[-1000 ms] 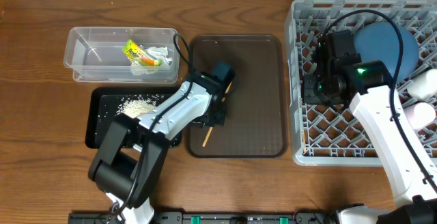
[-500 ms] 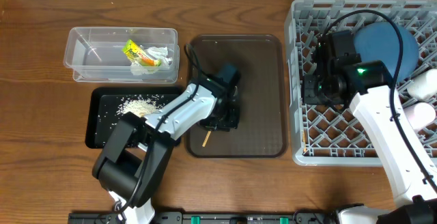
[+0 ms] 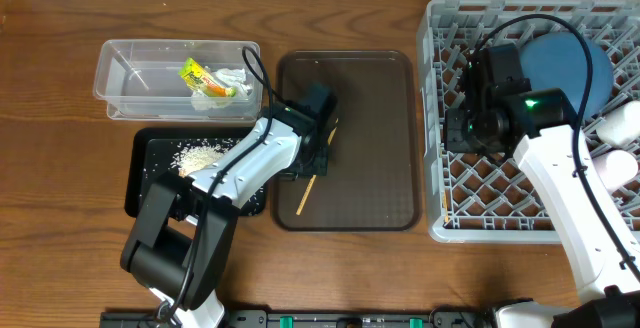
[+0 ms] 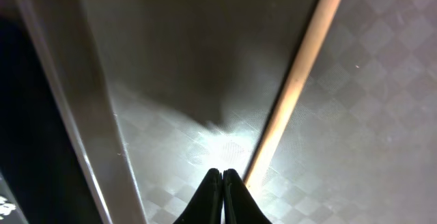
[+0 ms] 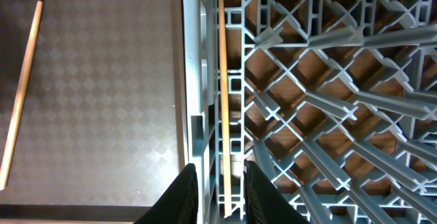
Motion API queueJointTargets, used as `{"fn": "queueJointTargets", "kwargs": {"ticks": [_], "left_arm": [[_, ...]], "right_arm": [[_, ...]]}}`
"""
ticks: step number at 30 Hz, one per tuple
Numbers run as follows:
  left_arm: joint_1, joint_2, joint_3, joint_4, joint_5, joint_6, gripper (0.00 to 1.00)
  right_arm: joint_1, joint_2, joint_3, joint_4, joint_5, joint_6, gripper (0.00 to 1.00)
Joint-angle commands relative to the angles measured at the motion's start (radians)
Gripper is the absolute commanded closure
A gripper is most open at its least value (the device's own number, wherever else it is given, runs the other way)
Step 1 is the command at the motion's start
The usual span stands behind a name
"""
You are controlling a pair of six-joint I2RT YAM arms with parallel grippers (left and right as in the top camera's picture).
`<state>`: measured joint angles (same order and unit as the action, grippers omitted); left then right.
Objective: Sort waste into correct bins and load items into the dishwasher rack
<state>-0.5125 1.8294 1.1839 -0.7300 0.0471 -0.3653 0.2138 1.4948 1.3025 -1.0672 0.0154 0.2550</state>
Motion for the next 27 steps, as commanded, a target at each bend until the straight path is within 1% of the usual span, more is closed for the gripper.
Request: {"fn": "queueJointTargets", "kwargs": {"ticks": [1,7,20,21,23,25,27], "left_arm": [[-0.001,0.032,-0.018,0.0,-0.04,-0.001,0.94],[-0.016,0.051,-0.018,0.004,-0.029,-0.056,0.93],[-0.112,0.055,-0.018,0.033,-0.03,-0.055,0.93],[-0.114,0.054,-0.017,0.031,-0.034,-0.04,0.94],[-0.109,0.046,-0.011,0.013,-0.068,-0.017,0.94],[-0.095,0.029,-0.006,-0.009,-0.126,-0.017,0.94],[-0.077,0.014,-0.006,-0.015,-0.146,-0.017,0.94]], "right_arm": [[-0.017,-0.018,0.014,-0.002,0.003,-0.009,0.79],[-0.02,-0.018,0.014,-0.008,0.003,-0.009,0.8],[-0.024,-0.019,0.014,-0.028,0.003,-0.01,0.82],[-0.024,-0.019,0.014,-0.028,0.003,-0.01,0.82],[-0.024,-0.019,0.014,-0.029,0.003,-0.01,0.82],[-0.024,-0.019,0.014,-0.028,0.003,-0.01,0.82],[-0.024,-0.019,0.014,-0.025,0.003,-0.016,0.82]]}}
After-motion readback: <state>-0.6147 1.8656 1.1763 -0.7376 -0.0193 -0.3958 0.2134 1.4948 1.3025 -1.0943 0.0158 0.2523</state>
